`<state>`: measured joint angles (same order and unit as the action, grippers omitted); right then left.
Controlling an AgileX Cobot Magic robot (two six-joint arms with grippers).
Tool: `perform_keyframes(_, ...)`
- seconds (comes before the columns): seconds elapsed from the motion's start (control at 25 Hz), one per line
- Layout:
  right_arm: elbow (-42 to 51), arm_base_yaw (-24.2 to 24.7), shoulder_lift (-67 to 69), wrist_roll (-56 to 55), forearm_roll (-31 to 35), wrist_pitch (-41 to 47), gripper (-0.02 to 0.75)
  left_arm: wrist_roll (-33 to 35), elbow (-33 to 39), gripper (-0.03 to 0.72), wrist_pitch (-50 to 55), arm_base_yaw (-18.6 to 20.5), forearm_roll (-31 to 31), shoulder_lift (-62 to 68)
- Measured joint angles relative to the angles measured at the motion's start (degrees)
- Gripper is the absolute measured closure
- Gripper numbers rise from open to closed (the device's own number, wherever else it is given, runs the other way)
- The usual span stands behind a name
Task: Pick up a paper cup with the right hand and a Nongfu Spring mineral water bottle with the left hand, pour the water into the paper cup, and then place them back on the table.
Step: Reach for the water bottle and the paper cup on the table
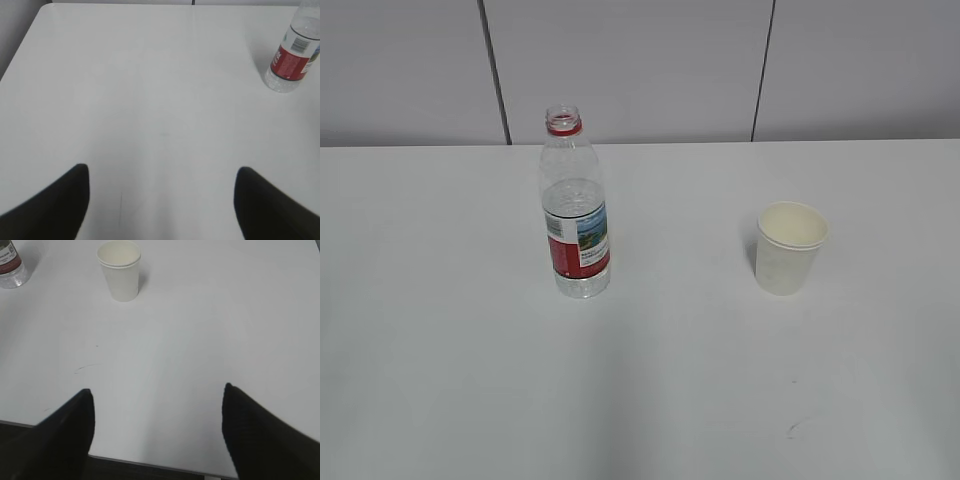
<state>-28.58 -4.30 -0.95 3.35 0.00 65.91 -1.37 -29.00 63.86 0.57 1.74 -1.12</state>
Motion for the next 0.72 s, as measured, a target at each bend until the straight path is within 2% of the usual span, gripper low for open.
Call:
perform_keyframes(0.48,-1.2,0.0,0.0,0.0,0.4,-2.1,0.148,0.0,0.0,0.144,0.0,0.0,0.0,0.0)
perform_keyframes(0.72,-2.0,0.0,8.8,0.0,0.4,-15.0,0.148,0.0,0.0,0.144,0.0,0.0,0.0,0.0)
